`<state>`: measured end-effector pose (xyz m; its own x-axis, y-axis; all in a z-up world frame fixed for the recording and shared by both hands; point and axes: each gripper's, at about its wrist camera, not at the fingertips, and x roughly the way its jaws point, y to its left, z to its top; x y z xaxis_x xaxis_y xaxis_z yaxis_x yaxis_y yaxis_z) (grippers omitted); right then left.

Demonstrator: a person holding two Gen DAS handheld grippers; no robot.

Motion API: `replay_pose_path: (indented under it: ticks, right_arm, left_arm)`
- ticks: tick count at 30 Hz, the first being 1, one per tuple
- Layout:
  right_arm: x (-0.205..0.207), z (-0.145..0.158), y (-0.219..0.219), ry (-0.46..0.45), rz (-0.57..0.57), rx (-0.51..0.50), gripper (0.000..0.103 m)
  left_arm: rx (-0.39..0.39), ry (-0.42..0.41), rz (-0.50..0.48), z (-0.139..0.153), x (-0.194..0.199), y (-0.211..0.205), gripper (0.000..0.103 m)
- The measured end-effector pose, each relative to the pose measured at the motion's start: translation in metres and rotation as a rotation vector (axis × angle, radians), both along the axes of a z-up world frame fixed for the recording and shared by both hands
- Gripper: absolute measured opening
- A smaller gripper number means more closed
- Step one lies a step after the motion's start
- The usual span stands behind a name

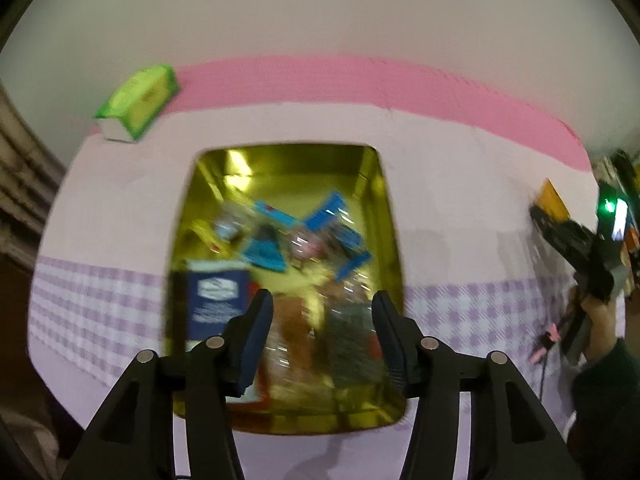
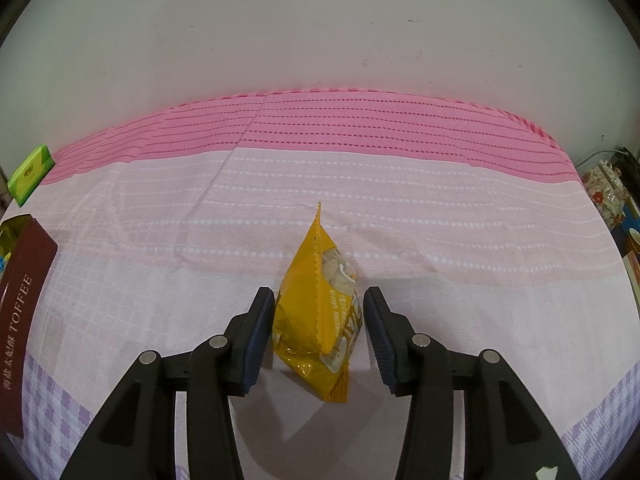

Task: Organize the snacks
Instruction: 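Move the open left gripper back from the tin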

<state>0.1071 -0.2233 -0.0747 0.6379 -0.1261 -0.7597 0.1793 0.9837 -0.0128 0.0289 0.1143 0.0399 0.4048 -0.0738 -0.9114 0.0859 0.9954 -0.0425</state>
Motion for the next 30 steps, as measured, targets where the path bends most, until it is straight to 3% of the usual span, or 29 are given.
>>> replay_pose_path:
  ticks: [10, 24, 26, 30]
  right_arm:
    - [0.002, -0.001, 0.000, 0.005, -0.001, -0.008, 0.050]
    - [0.006, 0.002, 0.000, 0.049, -0.024, -0.008, 0.050]
    - [0.008, 0.004, 0.002, 0.061, -0.022, -0.009, 0.037]
    - [0.010, 0.006, 0.006, 0.078, -0.032, -0.031, 0.035]
  left_arm:
    - [0.029, -0.037, 0.155, -0.008, 0.000, 0.062, 0.056]
    - [0.020, -0.107, 0.204, -0.021, -0.023, 0.096, 0.058]
    - [0.028, -0.114, 0.209, -0.021, -0.026, 0.099, 0.059]
    - [0.042, -0.122, 0.224, -0.022, -0.031, 0.106, 0.059]
